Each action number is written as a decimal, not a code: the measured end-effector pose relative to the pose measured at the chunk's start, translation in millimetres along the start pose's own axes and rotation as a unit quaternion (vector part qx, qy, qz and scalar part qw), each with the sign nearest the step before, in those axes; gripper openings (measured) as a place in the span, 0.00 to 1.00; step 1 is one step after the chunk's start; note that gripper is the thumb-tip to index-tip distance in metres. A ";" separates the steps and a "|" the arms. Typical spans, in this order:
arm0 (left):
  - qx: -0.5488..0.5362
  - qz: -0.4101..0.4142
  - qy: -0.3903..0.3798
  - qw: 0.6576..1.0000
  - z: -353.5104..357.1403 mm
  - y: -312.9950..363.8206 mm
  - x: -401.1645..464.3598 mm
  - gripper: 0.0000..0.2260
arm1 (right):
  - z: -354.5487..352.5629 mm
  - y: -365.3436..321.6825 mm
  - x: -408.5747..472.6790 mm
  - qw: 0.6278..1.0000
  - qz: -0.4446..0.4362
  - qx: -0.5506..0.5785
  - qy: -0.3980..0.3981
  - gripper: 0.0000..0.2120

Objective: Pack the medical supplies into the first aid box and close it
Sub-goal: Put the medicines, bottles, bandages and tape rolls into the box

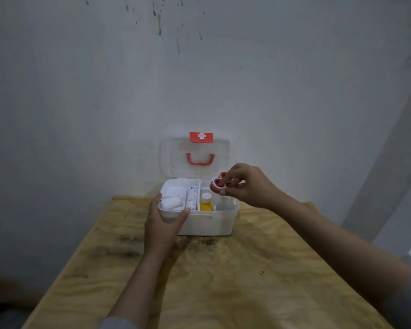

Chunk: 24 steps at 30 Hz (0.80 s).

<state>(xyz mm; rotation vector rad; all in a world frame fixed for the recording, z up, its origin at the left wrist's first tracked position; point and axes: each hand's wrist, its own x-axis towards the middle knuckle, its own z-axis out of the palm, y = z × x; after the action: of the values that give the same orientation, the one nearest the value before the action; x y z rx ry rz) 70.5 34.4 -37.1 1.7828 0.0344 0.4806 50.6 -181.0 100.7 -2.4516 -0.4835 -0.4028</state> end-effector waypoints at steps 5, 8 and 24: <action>-0.028 -0.011 -0.002 1.000 0.4 -1.8 0.4 0.37 | 47.5 -26.4 59.4 0.999 -0.016 -0.011 -0.048 0.11; -0.033 -0.014 -0.003 0.999 0.1 -2.5 1.1 0.38 | 75.9 -29.7 86.5 0.996 -0.007 -0.040 -0.079 0.12; -0.035 0.010 0.001 0.999 0.0 -4.3 3.1 0.33 | 117.8 -28.0 117.0 0.986 0.045 -0.053 -0.150 0.11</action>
<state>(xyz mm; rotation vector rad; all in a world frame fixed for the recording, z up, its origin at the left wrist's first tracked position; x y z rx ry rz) 74.3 36.4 -40.2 1.7159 0.0008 0.4913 162.5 -59.4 69.3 -2.6402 -0.4811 -0.0209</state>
